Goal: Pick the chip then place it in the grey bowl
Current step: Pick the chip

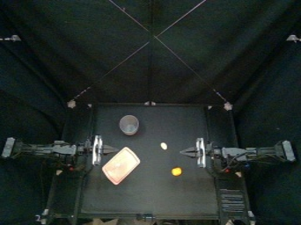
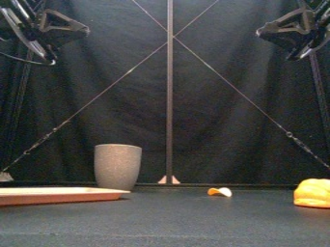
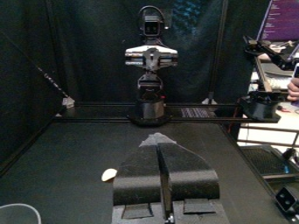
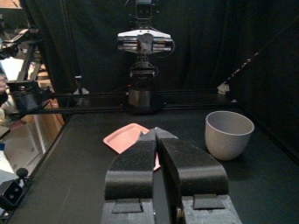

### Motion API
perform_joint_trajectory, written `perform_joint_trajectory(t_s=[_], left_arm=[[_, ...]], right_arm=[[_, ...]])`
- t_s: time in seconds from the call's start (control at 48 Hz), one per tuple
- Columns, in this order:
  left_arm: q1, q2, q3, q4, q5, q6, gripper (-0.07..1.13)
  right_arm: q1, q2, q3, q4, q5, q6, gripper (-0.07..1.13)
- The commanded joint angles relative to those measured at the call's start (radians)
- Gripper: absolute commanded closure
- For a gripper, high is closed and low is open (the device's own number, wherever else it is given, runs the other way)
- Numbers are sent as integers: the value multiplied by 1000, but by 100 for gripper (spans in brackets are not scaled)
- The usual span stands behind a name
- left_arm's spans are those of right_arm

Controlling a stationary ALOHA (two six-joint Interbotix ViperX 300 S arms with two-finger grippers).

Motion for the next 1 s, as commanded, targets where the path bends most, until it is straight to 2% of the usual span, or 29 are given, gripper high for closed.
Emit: perform_joint_trajectory(t_s=[0.021,0.188,0.417,0.521,0.625,0.729,0.917,1.0], left_arm=[[12,14,-11,-2,-3,0,102],[29,14,-2,-3,-5,-3,102],[57,15,14,-8,-9,-3,102],[77,15,26,-6,-11,-3,102],[97,17,37,-18,-11,-3,102],[115,15,46,-38,-11,-3,102],[129,15,66,-51,-11,0,102],[132,15,75,-49,-11,3,102]], right_arm=[[-14,35,-6,5,-9,6,105],[-80,146,-15,64,-20,46,104],[-252,350,-23,310,40,190,104],[-311,437,-43,336,152,238,103],[-337,525,-86,336,256,270,98],[-341,609,-149,333,327,279,84],[-354,710,-255,333,430,279,42],[-388,739,-301,331,494,273,32]])
